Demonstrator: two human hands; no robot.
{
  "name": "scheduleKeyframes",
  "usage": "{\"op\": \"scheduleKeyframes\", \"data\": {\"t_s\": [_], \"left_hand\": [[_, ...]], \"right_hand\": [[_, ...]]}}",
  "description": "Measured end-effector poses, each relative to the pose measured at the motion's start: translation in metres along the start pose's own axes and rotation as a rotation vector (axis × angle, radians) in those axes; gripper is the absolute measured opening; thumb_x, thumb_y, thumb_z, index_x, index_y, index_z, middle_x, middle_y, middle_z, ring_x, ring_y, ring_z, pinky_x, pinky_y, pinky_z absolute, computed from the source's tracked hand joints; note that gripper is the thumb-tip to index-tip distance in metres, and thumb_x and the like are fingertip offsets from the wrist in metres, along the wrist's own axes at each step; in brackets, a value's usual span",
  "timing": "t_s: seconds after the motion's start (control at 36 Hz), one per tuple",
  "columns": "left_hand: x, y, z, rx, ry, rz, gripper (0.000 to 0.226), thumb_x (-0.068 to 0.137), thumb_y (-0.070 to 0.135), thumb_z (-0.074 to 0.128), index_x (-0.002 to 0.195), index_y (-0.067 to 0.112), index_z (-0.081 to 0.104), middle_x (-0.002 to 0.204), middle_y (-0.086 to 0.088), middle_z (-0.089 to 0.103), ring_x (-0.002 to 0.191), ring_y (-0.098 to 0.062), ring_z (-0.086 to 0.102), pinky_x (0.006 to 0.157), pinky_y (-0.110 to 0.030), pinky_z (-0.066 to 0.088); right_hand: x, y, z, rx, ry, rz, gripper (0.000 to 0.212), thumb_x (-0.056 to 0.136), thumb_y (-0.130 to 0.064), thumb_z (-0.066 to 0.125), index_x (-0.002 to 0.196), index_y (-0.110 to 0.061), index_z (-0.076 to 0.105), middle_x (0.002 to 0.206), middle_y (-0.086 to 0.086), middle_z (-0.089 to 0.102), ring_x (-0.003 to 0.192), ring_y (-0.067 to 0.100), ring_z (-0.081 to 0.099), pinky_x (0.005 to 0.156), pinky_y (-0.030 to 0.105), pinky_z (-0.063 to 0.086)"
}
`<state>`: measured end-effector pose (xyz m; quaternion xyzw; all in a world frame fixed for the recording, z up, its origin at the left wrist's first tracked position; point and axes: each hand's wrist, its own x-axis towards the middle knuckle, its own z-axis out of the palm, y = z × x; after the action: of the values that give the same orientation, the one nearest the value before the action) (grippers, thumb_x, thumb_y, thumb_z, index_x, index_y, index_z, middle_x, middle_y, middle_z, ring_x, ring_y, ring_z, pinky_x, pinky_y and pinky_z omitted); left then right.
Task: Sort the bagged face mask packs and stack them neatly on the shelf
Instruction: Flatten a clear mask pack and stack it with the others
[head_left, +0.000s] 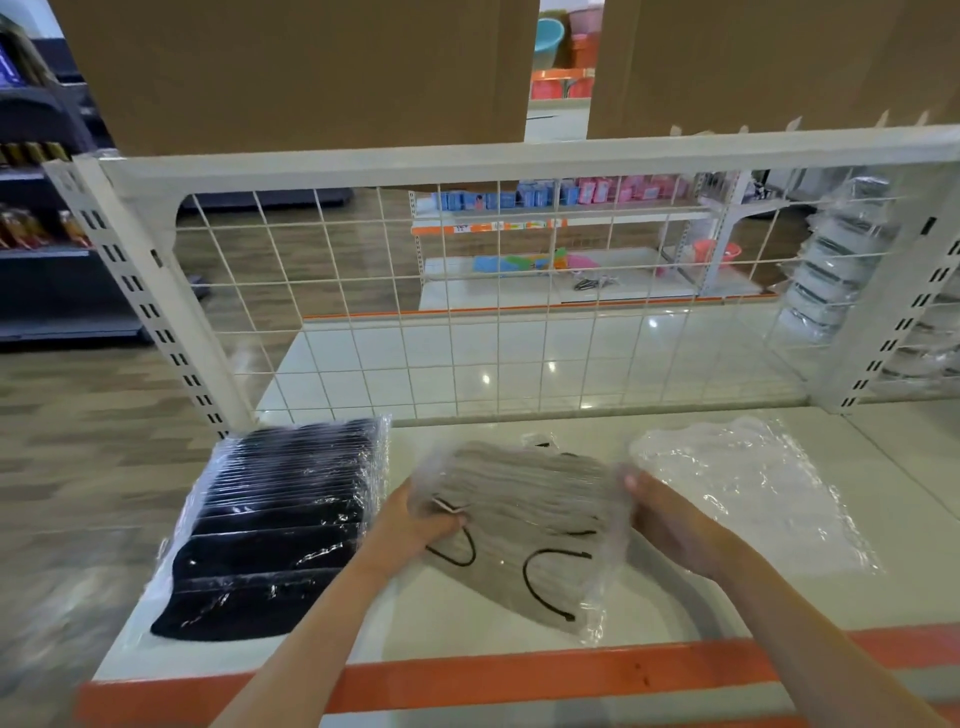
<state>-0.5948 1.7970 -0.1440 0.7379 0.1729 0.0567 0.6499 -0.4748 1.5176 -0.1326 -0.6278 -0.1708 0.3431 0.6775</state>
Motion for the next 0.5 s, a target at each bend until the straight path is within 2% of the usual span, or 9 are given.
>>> {"op": "scheduleKeyframes", "data": {"t_s": [0.08,0.22,0.28,0.33,0.42,0.44,0.47,0.5], "left_hand": [[0.003,0.002,0.001,-0.083,-0.003,-0.051,0.05,0.065,-0.014,0.076,0.107,0.008,0.061,0.101,-0.009,0.072,0.09,-0.019,0.069,0.072,-0.02,0.055],[0.005,0.008,0.003,-0.087,-0.022,-0.074,0.048,0.069,-0.015,0.072,0.111,0.004,0.058,0.098,-0.008,0.071,0.078,-0.01,0.071,0.062,-0.017,0.053],[0.008,0.009,0.004,-0.046,0.0,-0.103,0.054,0.063,0.0,0.082,0.111,0.008,0.059,0.1,-0.006,0.071,0.086,-0.015,0.07,0.072,-0.024,0.057],[0.01,0.01,0.003,0.014,0.032,-0.126,0.067,0.048,0.024,0.086,0.11,0.017,0.061,0.102,-0.003,0.071,0.096,-0.02,0.068,0.087,-0.038,0.055],[0.012,0.01,0.002,0.046,0.015,-0.138,0.072,0.043,0.036,0.086,0.109,0.022,0.062,0.102,0.001,0.072,0.097,-0.02,0.067,0.092,-0.043,0.052],[0.009,0.015,0.004,0.036,-0.009,-0.141,0.073,0.046,0.033,0.088,0.112,0.02,0.061,0.103,0.0,0.072,0.098,-0.02,0.067,0.093,-0.042,0.052],[0.005,0.02,0.005,0.004,-0.053,-0.14,0.07,0.051,0.025,0.088,0.115,0.016,0.061,0.104,-0.002,0.072,0.098,-0.021,0.068,0.091,-0.039,0.053],[0.002,0.023,0.005,-0.032,-0.111,-0.138,0.064,0.058,0.015,0.086,0.117,0.012,0.06,0.105,-0.005,0.072,0.098,-0.021,0.068,0.087,-0.033,0.055]], "right_hand": [[-0.005,0.002,0.0,-0.059,-0.062,0.024,0.112,0.044,-0.057,0.088,0.137,-0.016,0.041,0.131,0.001,0.058,0.124,0.017,0.053,0.099,0.028,0.044],[-0.008,0.003,0.006,-0.03,-0.155,0.003,0.12,0.056,-0.054,0.084,0.148,-0.023,0.014,0.149,0.002,0.038,0.135,0.017,0.04,0.112,0.035,0.034],[-0.011,0.004,0.008,-0.016,-0.141,-0.001,0.119,0.052,-0.052,0.086,0.146,-0.029,0.017,0.147,0.0,0.04,0.133,0.014,0.043,0.106,0.033,0.041],[-0.013,0.011,0.009,-0.053,-0.1,-0.015,0.111,0.047,-0.05,0.089,0.137,-0.04,0.026,0.139,-0.004,0.048,0.123,0.005,0.052,0.093,0.024,0.049],[-0.015,0.025,0.012,-0.162,-0.017,0.027,0.108,0.051,-0.03,0.09,0.132,-0.052,0.023,0.137,-0.008,0.045,0.121,0.005,0.05,0.083,0.02,0.052],[-0.015,0.028,0.014,-0.194,0.011,0.023,0.111,0.054,-0.022,0.089,0.136,-0.05,0.019,0.138,-0.008,0.042,0.123,0.008,0.047,0.08,0.018,0.052],[-0.013,0.029,0.016,-0.207,0.049,0.021,0.112,0.058,-0.015,0.088,0.141,-0.041,0.017,0.136,-0.005,0.044,0.122,0.012,0.048,0.077,0.016,0.052],[-0.011,0.029,0.019,-0.193,0.113,0.003,0.1,0.064,-0.003,0.084,0.14,-0.026,0.022,0.127,0.001,0.051,0.116,0.015,0.054,0.071,0.015,0.053]]}}
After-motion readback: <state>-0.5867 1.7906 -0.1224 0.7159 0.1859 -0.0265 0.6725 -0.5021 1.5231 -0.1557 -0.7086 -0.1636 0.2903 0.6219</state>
